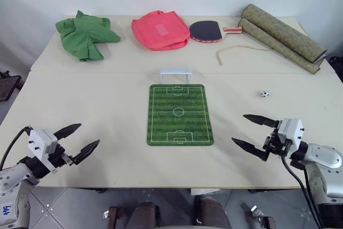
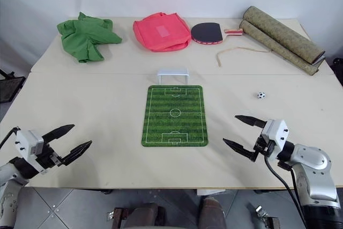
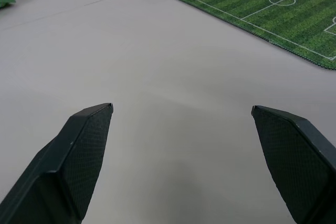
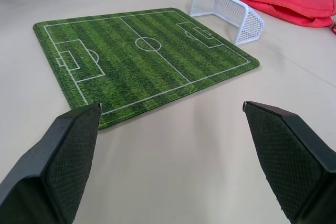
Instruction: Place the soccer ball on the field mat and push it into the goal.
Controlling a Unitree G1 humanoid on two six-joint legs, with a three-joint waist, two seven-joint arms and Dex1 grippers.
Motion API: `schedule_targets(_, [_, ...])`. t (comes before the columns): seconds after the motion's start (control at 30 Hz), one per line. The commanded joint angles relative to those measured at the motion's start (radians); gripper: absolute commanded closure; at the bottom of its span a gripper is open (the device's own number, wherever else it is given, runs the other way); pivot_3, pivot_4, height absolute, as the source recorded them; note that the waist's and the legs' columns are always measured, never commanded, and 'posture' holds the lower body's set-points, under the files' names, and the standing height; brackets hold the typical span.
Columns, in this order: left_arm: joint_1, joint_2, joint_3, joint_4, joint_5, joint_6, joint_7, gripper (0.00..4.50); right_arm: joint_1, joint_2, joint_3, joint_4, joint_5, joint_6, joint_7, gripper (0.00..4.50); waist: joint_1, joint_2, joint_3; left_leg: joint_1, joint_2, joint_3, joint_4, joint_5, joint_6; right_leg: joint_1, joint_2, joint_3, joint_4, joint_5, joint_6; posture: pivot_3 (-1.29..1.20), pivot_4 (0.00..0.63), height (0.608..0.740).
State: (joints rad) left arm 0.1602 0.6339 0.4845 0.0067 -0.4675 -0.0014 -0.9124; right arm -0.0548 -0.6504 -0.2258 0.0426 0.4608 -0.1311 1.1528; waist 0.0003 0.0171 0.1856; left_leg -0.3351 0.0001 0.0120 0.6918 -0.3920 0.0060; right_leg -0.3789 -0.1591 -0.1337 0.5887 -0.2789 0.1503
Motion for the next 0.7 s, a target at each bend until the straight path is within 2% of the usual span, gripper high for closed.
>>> schedule_targets(0.03, [-0.014,0.017,0.009,-0.017,-0.024,0.012,-0.005,0.00,-0.011,0.008,0.003,0.001,0.005,-0.019,0.005,0.02,0.000,0.000,0.000,0.000,0.000,0.000,0.000,0.000,0.000,0.000,0.000,0.000,0.000,0.000,0.000,0.00,0.150,0.740])
schedule_targets(0.13, [-0.043,0.015,0.012,-0.049,-0.113,0.077,-0.046,0.00,-0.016,0.018,-0.010,0.005,0.013,-0.020,-0.023,0.02,0.001,0.000,0.000,0.000,0.000,0.000,0.001,0.000,0.000,0.000,0.000,0.000,0.000,0.000,0.000,0.00,0.150,0.740])
schedule_targets(0.2, [-0.090,0.010,0.027,-0.107,-0.228,0.136,-0.074,0.00,0.002,0.042,-0.070,-0.025,0.044,0.000,-0.106,0.02,0.002,0.000,0.000,0.000,0.000,0.000,0.001,0.000,0.000,0.000,0.000,0.000,0.001,0.000,0.000,0.00,0.150,0.740])
schedule_targets(0.33, [-0.184,0.016,-0.013,-0.200,-0.305,0.236,-0.037,0.00,0.054,0.059,-0.199,-0.038,0.063,0.026,-0.248,0.02,0.018,0.000,0.000,-0.001,0.000,-0.002,0.002,0.000,0.000,0.000,-0.001,0.001,0.001,0.000,0.000,0.00,0.150,0.740])
schedule_targets(0.4, [-0.219,0.010,-0.037,-0.230,-0.324,0.271,-0.031,0.00,0.072,0.059,-0.241,-0.024,0.054,0.023,-0.295,0.02,0.021,0.000,0.000,-0.001,-0.001,-0.002,0.002,0.000,0.000,0.000,-0.001,0.001,0.001,0.000,0.000,0.00,0.150,0.740])
schedule_targets(0.53, [-0.329,-0.018,-0.162,-0.256,-0.308,0.304,-0.044,0.00,0.070,0.070,-0.312,0.092,-0.005,0.057,-0.478,0.02,0.020,0.000,0.000,0.000,-0.001,0.003,0.002,0.000,0.000,0.000,0.000,0.001,0.001,0.000,0.000,0.00,0.150,0.740])
schedule_targets(0.7, [-0.406,-0.017,-0.194,-0.207,-0.294,0.307,-0.065,0.00,-0.005,0.051,-0.245,0.136,-0.051,0.099,-0.508,0.02,0.002,0.001,0.001,0.000,0.000,0.009,0.003,0.000,0.000,0.000,0.002,0.003,0.001,0.000,0.000,0.00,0.150,0.740])
